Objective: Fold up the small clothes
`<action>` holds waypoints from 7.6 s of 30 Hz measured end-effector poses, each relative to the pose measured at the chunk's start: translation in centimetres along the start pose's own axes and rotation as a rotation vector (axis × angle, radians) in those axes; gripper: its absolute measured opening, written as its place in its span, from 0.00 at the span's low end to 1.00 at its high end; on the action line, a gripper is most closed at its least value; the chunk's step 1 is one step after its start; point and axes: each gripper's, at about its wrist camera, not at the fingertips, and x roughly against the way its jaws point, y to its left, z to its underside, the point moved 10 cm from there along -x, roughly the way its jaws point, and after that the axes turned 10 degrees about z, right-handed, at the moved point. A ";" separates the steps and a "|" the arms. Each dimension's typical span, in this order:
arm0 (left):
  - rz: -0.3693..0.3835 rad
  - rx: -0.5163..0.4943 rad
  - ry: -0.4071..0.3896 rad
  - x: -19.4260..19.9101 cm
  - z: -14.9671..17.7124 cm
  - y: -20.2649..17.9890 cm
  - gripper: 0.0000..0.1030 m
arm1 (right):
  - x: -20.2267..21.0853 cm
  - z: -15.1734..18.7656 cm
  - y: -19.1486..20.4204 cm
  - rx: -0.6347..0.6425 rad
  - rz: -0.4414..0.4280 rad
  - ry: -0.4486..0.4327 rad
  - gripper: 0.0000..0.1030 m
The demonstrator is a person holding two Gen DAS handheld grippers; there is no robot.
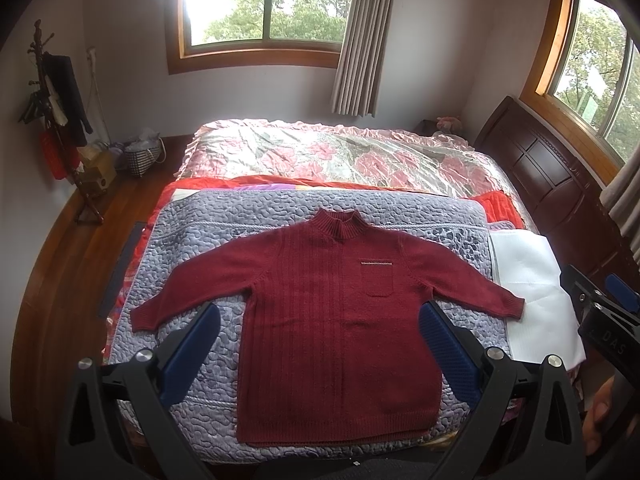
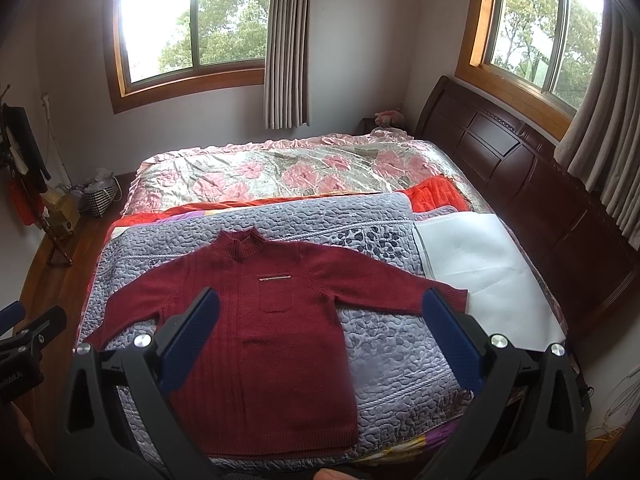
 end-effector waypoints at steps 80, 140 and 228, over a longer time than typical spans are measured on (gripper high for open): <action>0.179 -0.341 0.540 -39.3 7.3 -25.1 0.96 | -55.5 24.6 -30.6 -1.240 -0.342 0.435 0.51; 0.220 0.202 0.319 -25.3 3.8 0.9 0.96 | -33.1 -4.7 -4.1 -0.171 -0.311 -0.037 0.09; 0.332 0.241 0.413 -47.1 2.1 18.6 0.15 | -34.9 23.7 15.9 0.395 -0.315 0.397 0.45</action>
